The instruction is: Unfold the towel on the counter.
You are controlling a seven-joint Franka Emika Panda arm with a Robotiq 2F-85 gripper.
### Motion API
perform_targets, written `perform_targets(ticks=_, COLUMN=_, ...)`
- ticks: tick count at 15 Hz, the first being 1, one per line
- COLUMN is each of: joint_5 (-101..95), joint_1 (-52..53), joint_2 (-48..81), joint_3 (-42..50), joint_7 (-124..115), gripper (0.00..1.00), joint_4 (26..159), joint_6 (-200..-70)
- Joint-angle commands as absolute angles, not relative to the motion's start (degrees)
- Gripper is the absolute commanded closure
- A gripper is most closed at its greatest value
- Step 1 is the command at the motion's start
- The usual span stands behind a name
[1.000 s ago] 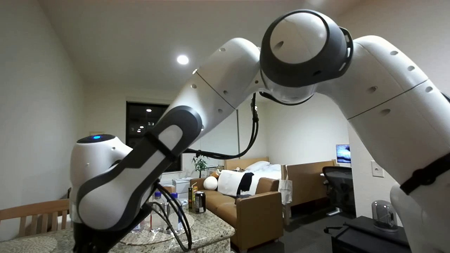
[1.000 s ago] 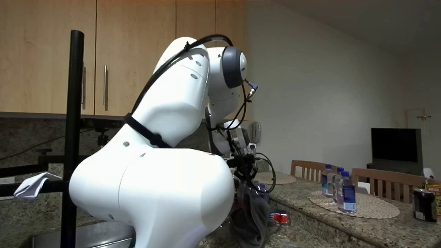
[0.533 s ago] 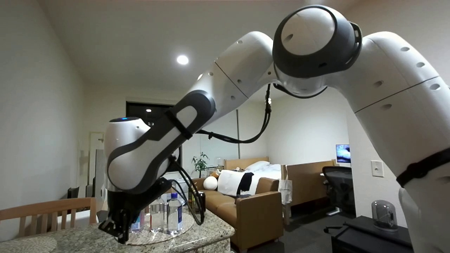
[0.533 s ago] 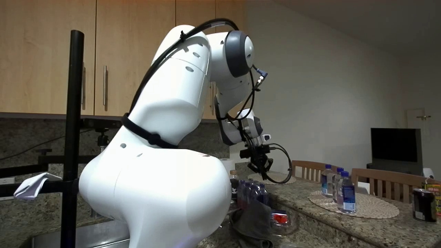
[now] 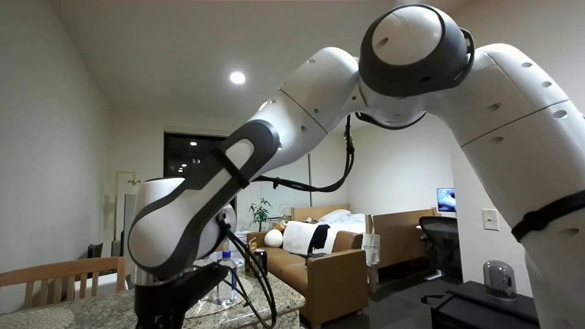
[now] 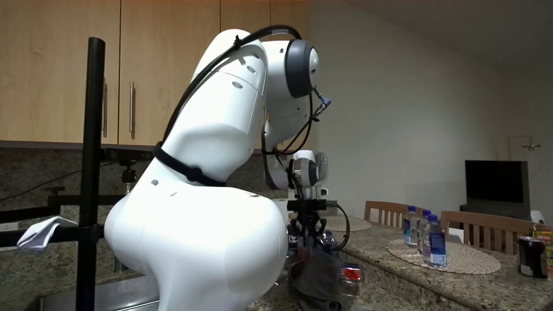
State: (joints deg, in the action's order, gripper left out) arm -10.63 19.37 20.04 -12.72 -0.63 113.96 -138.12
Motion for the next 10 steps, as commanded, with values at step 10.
perform_targets(ticks=10, joint_5=-27.9, joint_1=35.0, joint_2=27.4, joint_3=-3.8, joint_7=-37.8, gripper=0.0, joint_4=116.7, joint_6=-149.9)
